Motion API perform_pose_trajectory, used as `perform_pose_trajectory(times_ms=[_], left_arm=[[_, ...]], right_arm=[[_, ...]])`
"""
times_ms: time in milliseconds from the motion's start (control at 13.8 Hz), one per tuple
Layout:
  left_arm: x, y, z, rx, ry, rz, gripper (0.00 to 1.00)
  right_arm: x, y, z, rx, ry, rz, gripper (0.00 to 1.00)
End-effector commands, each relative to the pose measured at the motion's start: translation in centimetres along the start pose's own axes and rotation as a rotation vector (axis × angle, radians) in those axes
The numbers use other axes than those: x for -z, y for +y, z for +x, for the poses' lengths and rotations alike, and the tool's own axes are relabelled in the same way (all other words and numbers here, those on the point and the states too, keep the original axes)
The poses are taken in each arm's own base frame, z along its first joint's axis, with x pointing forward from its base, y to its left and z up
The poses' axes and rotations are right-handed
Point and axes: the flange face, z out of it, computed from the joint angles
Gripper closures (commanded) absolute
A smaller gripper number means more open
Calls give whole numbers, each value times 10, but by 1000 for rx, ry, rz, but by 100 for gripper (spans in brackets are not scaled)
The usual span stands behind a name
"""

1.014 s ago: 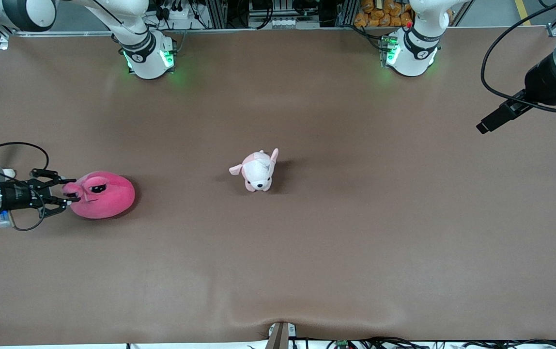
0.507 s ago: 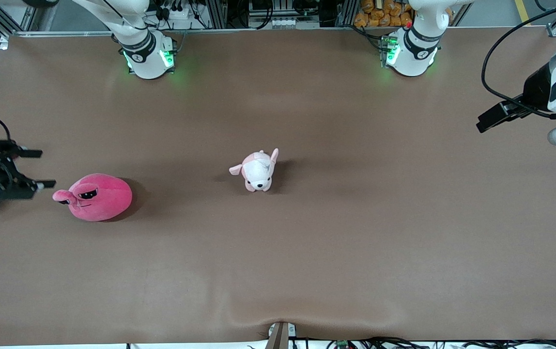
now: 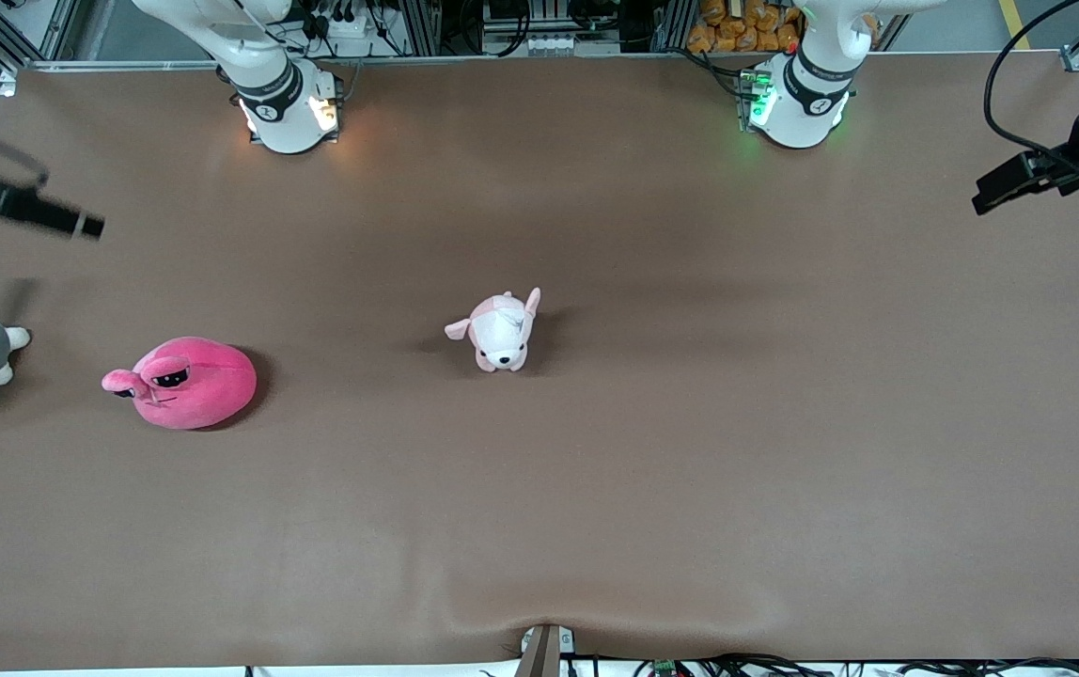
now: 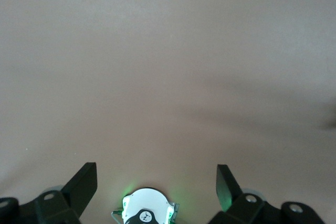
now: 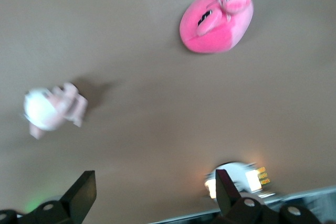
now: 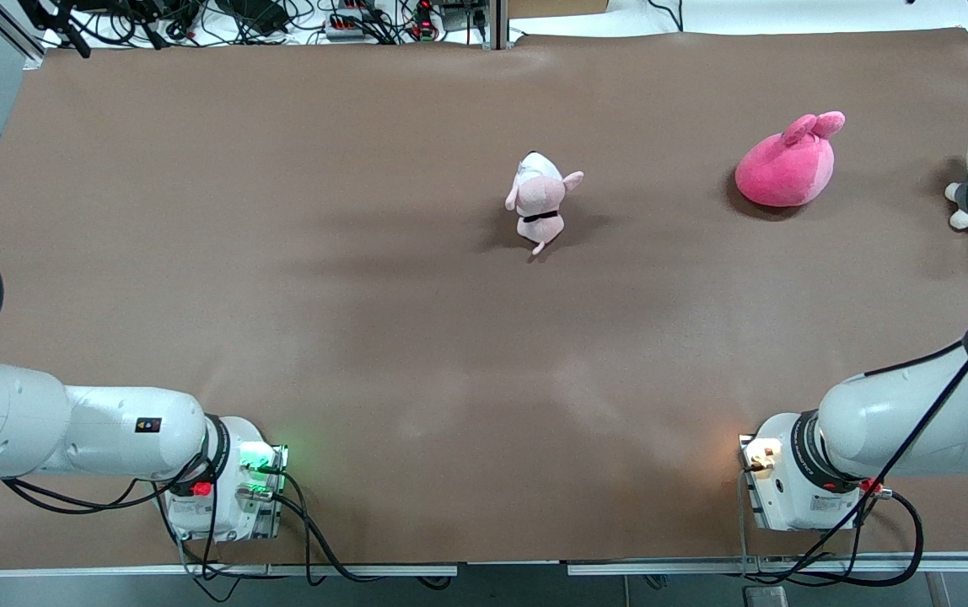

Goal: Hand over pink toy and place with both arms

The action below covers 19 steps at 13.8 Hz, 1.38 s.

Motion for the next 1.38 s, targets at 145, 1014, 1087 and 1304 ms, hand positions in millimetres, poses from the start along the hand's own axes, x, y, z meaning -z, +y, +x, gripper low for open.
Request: perform_pose_trajectory(times_ms=[145, 1014, 1087, 1304], left_arm=[[3, -9, -19, -13, 44, -18, 0], [18, 1, -17, -191, 97, -74, 0], [20, 1, -18, -213, 99, -72, 0], [36, -1, -17, -230, 131, -72, 0]], right_arm=[[-15, 27, -39, 154, 62, -91, 0], [-14, 30, -46, 242, 158, -93, 0], [-14, 30, -46, 243, 157, -93, 0], [-14, 30, -45, 242, 158, -93, 0]])
